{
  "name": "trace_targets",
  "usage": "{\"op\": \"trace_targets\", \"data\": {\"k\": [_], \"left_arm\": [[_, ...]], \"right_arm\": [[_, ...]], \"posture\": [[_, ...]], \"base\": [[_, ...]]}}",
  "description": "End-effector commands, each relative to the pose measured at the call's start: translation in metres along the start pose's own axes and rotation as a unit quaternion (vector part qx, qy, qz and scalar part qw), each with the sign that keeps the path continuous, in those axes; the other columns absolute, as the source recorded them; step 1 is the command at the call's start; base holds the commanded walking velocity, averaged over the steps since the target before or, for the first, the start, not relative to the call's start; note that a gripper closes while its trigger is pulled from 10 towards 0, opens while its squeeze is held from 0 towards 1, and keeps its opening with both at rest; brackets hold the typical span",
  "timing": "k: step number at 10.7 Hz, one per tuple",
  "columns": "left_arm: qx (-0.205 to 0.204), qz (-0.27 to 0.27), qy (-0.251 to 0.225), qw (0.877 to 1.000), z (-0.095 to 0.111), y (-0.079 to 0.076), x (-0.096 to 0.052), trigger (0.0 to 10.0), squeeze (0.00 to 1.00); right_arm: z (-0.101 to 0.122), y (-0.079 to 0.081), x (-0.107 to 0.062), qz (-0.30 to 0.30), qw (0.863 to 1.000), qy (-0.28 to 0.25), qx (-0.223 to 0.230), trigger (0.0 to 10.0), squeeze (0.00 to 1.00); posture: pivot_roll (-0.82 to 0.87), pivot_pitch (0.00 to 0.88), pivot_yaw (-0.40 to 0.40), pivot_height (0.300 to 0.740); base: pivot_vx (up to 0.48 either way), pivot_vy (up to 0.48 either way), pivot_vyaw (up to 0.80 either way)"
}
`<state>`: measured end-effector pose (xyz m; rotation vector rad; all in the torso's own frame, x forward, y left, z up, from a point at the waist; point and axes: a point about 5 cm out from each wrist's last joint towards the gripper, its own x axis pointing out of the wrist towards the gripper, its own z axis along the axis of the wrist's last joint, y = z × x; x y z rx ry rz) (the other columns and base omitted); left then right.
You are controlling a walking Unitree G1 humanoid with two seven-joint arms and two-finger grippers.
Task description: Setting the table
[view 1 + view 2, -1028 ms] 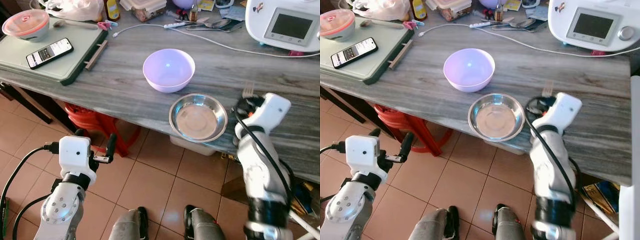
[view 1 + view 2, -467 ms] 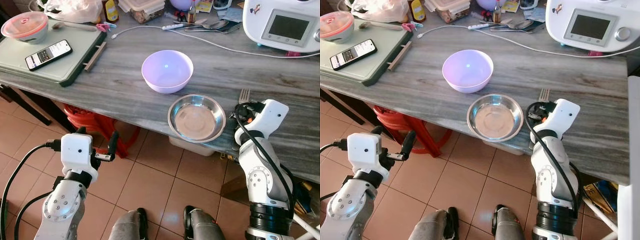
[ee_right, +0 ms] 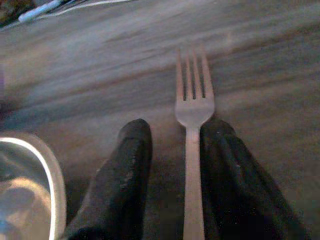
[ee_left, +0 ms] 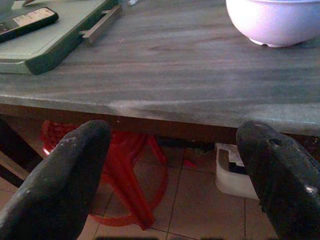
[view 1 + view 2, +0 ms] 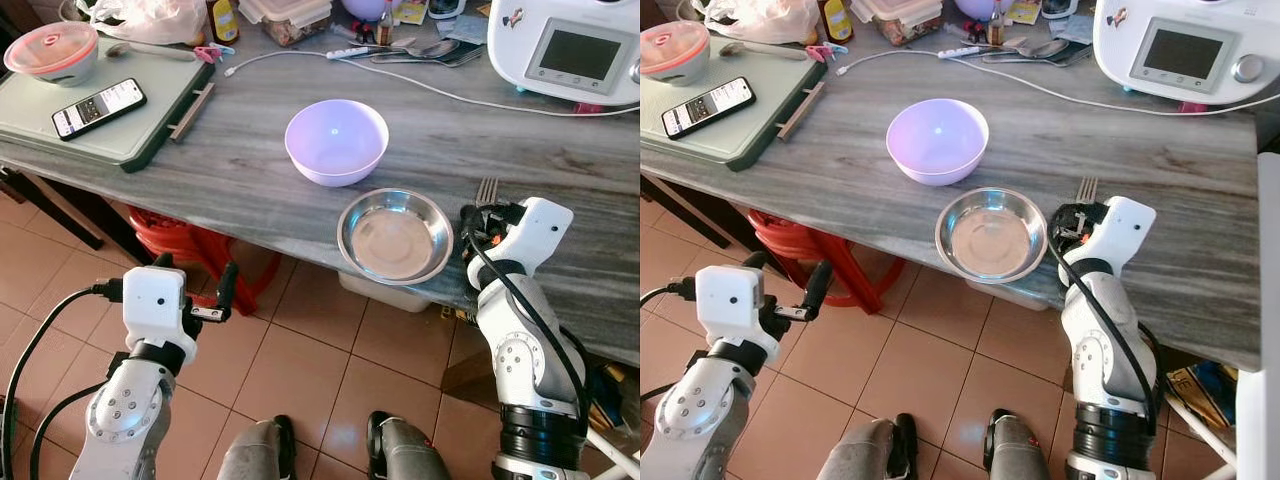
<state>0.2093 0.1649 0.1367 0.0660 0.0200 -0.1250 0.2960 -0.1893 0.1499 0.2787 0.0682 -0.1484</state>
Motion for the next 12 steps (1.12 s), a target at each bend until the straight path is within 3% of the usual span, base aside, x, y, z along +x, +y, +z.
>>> {"op": "trace_targets", "data": {"k": [1,3,7,10,11,12], "left_arm": [[-0.003,0.0,0.011,1.0,-0.004,0.001,-0.001,10.0,0.0],[0.001,0.006,0.045,0.999,-0.017,0.002,-0.002,10.0,0.0],[-0.012,0.004,0.057,0.998,-0.023,0.001,0.001,10.0,0.0],[-0.05,-0.089,0.1,0.99,-0.035,-0.018,0.003,10.0,0.0],[-0.043,-0.127,0.107,0.985,-0.036,-0.025,0.003,10.0,0.0],[-0.038,-0.122,0.101,0.987,-0.035,-0.024,0.005,10.0,0.0]], "right_arm": [[-0.011,-0.004,-0.002,-0.007,1.0,0.025,-0.006,10.0,1.0],[0.008,0.001,-0.005,0.012,0.999,-0.016,-0.03,10.0,1.0],[0.03,0.009,-0.005,0.027,0.994,-0.079,-0.073,10.0,1.0],[0.05,0.029,0.0,0.058,0.984,-0.134,-0.101,10.0,1.0],[0.055,0.038,0.001,0.076,0.98,-0.149,-0.111,10.0,0.57],[0.053,0.051,0.0,0.121,0.975,-0.148,-0.11,10.0,0.37]], "posture": [[0.08,0.236,0.089,0.74],[0.07,0.229,0.083,0.74],[0.06,0.216,0.08,0.74],[0.06,0.191,0.077,0.74],[0.06,0.186,0.076,0.74],[0.06,0.185,0.073,0.74]], "base": [[0.0,0.0,0.0],[0.0,0.0,0.0],[0.0,0.0,0.0],[0.0,0.0,0.0],[0.0,0.0,0.0],[0.0,0.0,0.0]]}}
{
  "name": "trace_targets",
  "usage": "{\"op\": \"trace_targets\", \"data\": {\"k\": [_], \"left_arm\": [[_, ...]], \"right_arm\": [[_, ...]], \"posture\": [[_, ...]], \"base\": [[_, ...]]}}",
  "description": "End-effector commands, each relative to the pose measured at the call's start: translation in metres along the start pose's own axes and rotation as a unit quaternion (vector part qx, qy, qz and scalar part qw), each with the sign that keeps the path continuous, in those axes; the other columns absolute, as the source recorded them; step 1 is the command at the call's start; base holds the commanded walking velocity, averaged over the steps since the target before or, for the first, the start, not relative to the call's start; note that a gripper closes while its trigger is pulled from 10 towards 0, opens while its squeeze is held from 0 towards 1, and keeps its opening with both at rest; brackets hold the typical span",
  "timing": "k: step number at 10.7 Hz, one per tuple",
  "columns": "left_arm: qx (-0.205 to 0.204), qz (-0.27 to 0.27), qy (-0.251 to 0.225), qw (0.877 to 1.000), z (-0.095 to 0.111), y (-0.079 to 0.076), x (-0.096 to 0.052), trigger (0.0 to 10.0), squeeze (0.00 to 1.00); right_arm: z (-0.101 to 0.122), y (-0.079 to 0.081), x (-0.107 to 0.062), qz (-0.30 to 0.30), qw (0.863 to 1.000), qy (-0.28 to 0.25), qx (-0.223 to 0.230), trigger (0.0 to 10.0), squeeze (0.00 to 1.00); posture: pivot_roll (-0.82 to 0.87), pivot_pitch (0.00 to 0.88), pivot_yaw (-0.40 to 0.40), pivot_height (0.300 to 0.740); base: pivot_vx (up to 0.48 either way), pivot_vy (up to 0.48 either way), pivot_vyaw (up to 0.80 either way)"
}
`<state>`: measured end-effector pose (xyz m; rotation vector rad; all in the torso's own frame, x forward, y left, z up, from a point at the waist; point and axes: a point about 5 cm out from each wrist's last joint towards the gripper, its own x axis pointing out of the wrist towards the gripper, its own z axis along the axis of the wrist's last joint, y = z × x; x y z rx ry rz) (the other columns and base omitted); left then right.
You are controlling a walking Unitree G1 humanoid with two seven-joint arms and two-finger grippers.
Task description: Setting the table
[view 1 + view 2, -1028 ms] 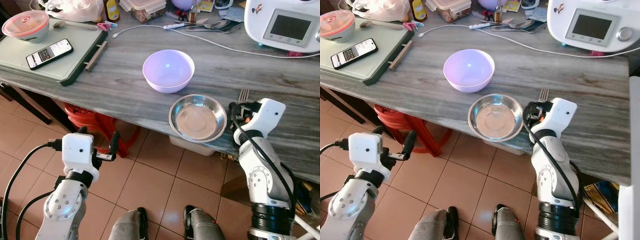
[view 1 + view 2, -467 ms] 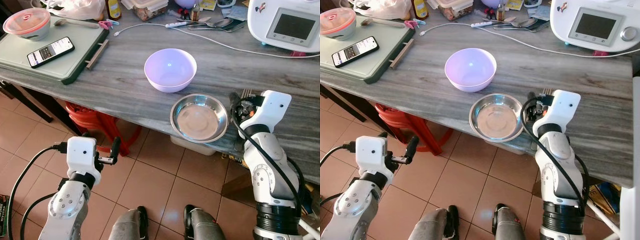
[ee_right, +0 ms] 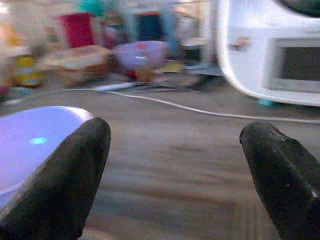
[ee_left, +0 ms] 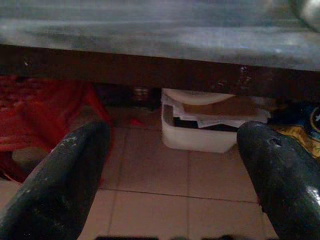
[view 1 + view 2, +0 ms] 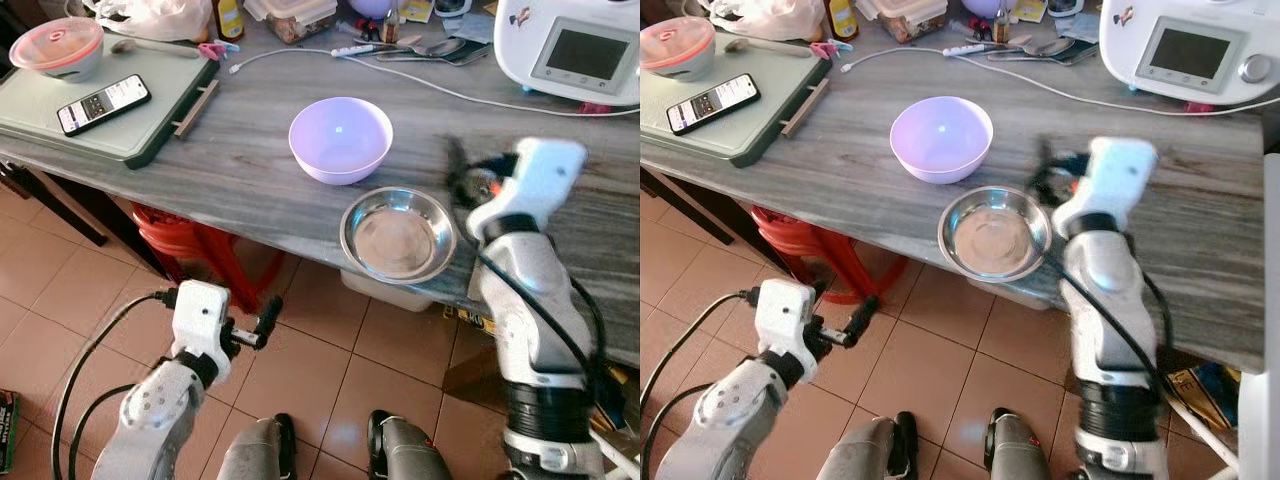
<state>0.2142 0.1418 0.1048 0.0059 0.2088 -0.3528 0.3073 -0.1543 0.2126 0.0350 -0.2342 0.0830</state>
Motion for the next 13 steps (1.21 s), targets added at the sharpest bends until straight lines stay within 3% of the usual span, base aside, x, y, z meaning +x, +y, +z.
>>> {"op": "trace_targets", "data": {"k": [1,2,3,4,5,13], "left_arm": [[0.019,0.027,0.008,0.999,-0.004,0.009,-0.003,10.0,0.0],[0.036,0.076,0.005,0.996,-0.004,0.022,-0.004,10.0,0.0],[0.047,0.193,-0.005,0.98,-0.002,0.052,-0.009,10.0,0.0],[0.047,0.235,-0.018,0.971,0.002,0.064,-0.011,10.0,0.0],[0.048,0.251,-0.027,0.966,0.004,0.068,-0.012,10.0,0.0],[0.048,0.251,-0.027,0.966,0.004,0.068,-0.012,10.0,0.0]], "right_arm": [[0.003,0.021,-0.002,0.063,0.998,-0.013,0.006,10.0,0.31],[0.005,0.04,-0.006,0.128,0.991,-0.026,-0.006,10.0,0.26],[0.006,0.068,-0.014,0.222,0.974,-0.044,-0.022,10.0,0.25],[0.005,0.076,-0.018,0.254,0.966,-0.048,-0.03,10.0,0.25],[0.003,0.081,-0.021,0.274,0.96,-0.044,-0.03,10.0,0.24],[0.003,0.081,-0.021,0.274,0.96,-0.044,-0.03,10.0,0.24]], "posture": [[0.07,0.182,0.068,0.74],[0.07,0.177,0.063,0.74],[0.08,0.164,0.051,0.74],[0.08,0.155,0.042,0.74],[0.08,0.15,0.039,0.74],[0.08,0.15,0.039,0.74]], "base": [[0.0,0.0,0.0],[0.0,0.0,0.0],[0.0,0.0,0.0],[0.0,0.0,0.0],[0.0,0.0,0.0],[0.0,0.0,0.0]]}}
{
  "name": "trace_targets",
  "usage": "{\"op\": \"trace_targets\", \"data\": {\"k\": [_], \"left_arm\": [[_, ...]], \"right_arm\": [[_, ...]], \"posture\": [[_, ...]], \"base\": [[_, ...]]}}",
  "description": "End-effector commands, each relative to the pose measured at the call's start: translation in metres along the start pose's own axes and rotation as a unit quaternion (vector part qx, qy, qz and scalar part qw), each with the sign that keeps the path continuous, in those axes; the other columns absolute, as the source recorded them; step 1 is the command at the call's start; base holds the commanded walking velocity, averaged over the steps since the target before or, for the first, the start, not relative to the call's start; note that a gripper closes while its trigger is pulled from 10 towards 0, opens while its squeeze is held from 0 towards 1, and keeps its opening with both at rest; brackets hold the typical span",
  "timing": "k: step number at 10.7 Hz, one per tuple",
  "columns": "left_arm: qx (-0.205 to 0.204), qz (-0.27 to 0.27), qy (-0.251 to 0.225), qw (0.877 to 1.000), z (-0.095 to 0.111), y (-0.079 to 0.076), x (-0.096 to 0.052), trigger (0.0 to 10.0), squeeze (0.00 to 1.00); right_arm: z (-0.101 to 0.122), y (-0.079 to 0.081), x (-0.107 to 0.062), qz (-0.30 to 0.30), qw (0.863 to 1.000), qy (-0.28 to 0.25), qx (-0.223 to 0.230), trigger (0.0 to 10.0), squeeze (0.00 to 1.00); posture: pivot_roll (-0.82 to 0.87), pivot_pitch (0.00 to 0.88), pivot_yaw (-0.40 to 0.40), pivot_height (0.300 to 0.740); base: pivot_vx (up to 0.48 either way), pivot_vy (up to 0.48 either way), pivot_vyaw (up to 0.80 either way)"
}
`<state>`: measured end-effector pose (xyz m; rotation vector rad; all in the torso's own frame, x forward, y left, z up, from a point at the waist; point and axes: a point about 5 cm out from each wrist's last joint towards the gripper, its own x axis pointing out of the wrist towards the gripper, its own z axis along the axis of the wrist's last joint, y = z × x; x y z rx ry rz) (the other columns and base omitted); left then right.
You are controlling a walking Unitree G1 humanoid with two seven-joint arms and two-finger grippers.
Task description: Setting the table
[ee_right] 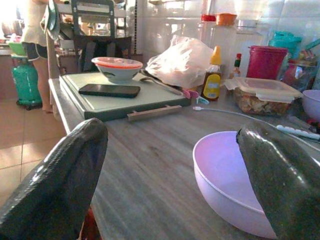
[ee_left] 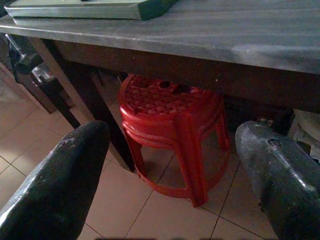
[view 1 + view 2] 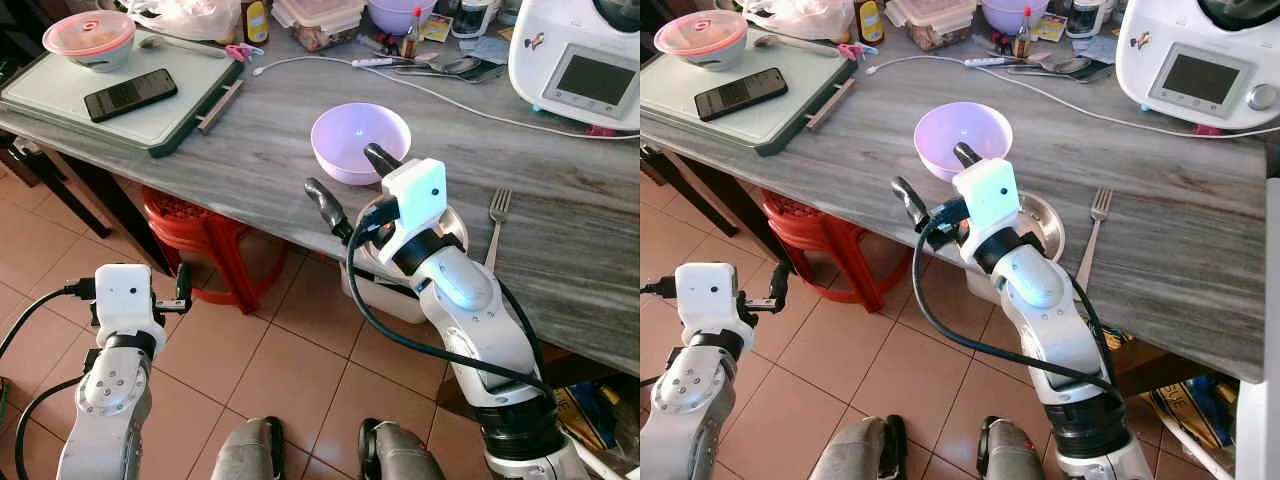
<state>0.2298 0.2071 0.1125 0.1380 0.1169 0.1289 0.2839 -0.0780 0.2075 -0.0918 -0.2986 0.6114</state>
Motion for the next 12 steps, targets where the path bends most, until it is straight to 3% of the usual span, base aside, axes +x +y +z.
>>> {"op": "trace_targets", "data": {"k": [1,3,4,5,6,10,12], "left_arm": [[0.002,0.007,0.006,1.0,-0.004,0.003,-0.002,10.0,0.0],[0.001,0.017,0.001,1.0,-0.004,0.004,-0.001,10.0,0.0],[-0.012,0.043,-0.029,0.999,0.004,-0.006,0.009,10.0,0.0],[-0.017,0.046,-0.033,0.998,0.005,-0.007,0.011,10.0,0.0],[-0.023,0.047,-0.036,0.998,0.006,-0.008,0.01,10.0,0.0],[-0.031,0.046,-0.047,0.997,0.008,-0.013,0.017,10.0,0.0],[-0.034,0.041,-0.047,0.997,0.007,-0.017,0.018,10.0,0.0]], "right_arm": [[0.006,0.004,-0.001,0.008,1.0,-0.016,-0.002,10.0,0.24],[0.005,0.006,-0.002,0.019,1.0,-0.016,-0.001,10.0,0.24],[-0.017,0.019,0.001,0.101,0.994,0.021,0.02,10.0,0.18],[-0.014,0.006,0.004,0.055,0.998,0.013,0.012,10.0,0.15],[-0.013,-0.006,0.001,0.012,1.0,0.008,0.0,10.0,0.0],[-0.018,-0.008,-0.006,0.008,1.0,0.01,-0.006,10.0,0.0],[-0.018,-0.017,-0.013,-0.046,0.999,0.01,-0.012,10.0,0.0]], "posture": [[0.08,0.15,0.039,0.74],[0.08,0.149,0.039,0.74],[0.06,0.11,0.019,0.74],[0.06,0.104,0.017,0.74],[0.06,0.094,0.015,0.74],[0.04,0.069,0.021,0.74],[0.04,0.064,0.023,0.74]], "base": [[0.0,0.0,0.0],[0.0,0.0,0.0],[0.0,0.0,0.0],[0.0,0.0,0.0],[0.0,0.0,0.0],[-0.211,0.0,0.0],[-0.304,0.0,0.0]]}}
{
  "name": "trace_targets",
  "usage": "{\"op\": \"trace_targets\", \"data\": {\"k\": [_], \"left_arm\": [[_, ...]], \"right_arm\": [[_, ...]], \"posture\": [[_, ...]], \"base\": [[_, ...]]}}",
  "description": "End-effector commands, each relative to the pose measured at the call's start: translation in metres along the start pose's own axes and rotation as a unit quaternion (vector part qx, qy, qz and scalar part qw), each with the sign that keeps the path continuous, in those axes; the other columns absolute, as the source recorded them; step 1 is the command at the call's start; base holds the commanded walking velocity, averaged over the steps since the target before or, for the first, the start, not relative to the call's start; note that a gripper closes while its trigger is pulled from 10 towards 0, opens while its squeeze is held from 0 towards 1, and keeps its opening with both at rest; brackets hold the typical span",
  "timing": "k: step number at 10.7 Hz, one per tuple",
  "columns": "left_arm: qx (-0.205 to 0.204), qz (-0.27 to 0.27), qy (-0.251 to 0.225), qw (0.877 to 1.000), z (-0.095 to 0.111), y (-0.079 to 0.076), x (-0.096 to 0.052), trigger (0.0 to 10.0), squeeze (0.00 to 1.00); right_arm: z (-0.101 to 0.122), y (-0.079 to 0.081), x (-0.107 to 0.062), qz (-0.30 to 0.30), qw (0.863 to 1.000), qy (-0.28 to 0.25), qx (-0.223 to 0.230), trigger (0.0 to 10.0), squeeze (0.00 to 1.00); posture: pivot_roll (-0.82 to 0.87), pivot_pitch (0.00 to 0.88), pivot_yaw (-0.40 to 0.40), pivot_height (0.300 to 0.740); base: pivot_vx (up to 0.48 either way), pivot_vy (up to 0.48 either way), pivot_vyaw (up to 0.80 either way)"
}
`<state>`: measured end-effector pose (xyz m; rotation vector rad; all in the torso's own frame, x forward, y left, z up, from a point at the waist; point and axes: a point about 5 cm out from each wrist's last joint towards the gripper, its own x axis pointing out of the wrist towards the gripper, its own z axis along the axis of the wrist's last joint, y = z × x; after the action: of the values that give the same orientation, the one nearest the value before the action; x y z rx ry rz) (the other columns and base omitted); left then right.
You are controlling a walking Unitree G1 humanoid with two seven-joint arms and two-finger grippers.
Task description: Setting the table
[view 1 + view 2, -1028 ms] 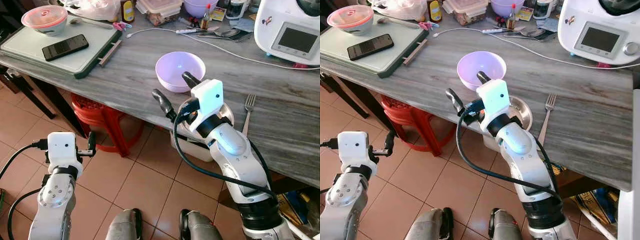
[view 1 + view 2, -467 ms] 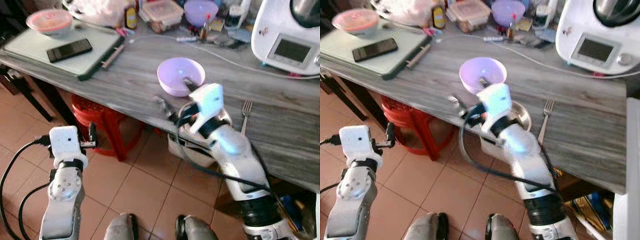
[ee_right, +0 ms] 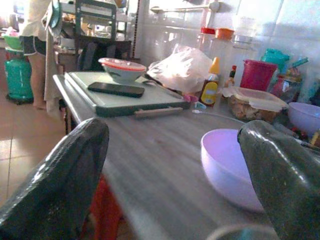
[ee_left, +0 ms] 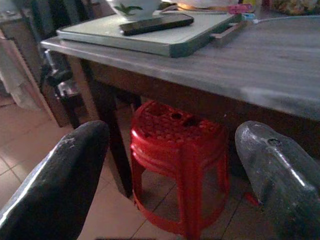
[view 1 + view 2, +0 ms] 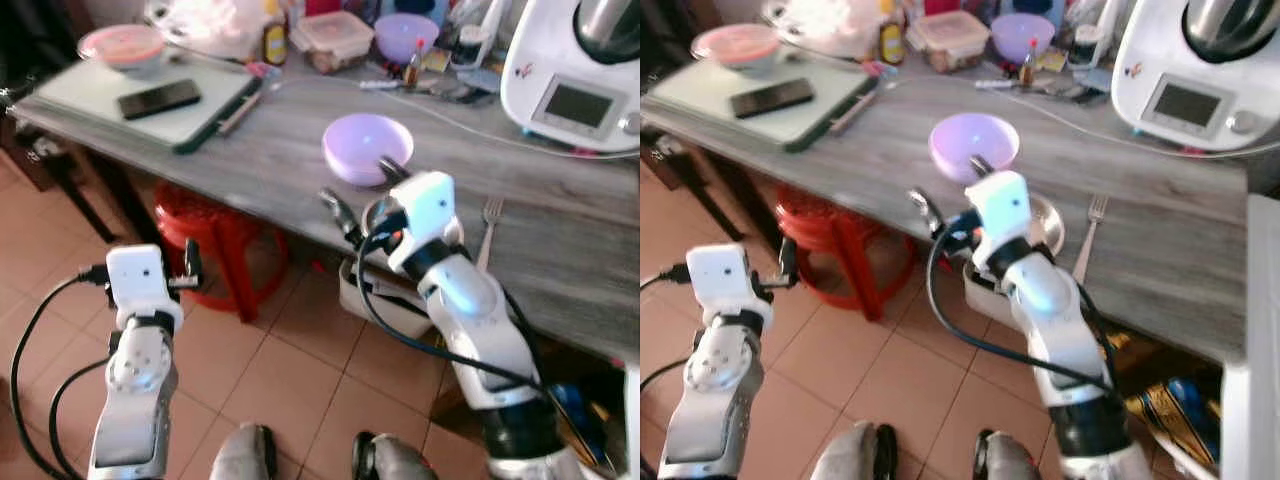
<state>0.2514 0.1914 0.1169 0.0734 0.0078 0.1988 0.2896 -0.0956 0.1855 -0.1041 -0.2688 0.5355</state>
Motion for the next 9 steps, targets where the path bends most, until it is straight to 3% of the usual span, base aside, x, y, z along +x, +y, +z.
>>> {"op": "trace_targets", "data": {"k": [1,4,6,7,9], "left_arm": [[0.004,0.003,0.002,1.0,-0.002,0.001,-0.001,10.0,0.0],[0.001,-0.044,-0.011,0.999,0.001,-0.007,-0.003,10.0,0.0],[-0.002,-0.053,-0.015,0.998,0.002,-0.007,-0.005,10.0,0.0],[-0.002,-0.059,-0.017,0.998,0.003,-0.008,-0.006,10.0,0.0],[-0.003,-0.065,-0.021,0.998,0.004,-0.01,-0.006,10.0,0.0]], "right_arm": [[0.003,-0.005,-0.004,-0.014,1.0,-0.006,-0.012,10.0,0.0],[-0.008,-0.012,-0.009,-0.06,0.998,0.016,-0.014,10.0,0.0],[-0.012,-0.02,-0.011,-0.092,0.995,0.029,-0.004,10.0,0.0],[-0.013,-0.021,-0.012,-0.096,0.995,0.03,-0.003,10.0,0.0],[-0.018,-0.02,-0.016,-0.112,0.993,0.041,0.013,10.0,0.0]], "posture": [[0.03,0.063,0.024,0.74],[0.03,0.074,0.031,0.74],[0.03,0.082,0.037,0.74],[0.03,0.084,0.037,0.74],[0.03,0.083,0.031,0.74]], "base": [[-0.285,0.0,0.0],[0.0,0.0,0.0],[0.0,0.0,-0.63],[0.341,0.0,-0.8],[0.379,0.0,0.0]]}}
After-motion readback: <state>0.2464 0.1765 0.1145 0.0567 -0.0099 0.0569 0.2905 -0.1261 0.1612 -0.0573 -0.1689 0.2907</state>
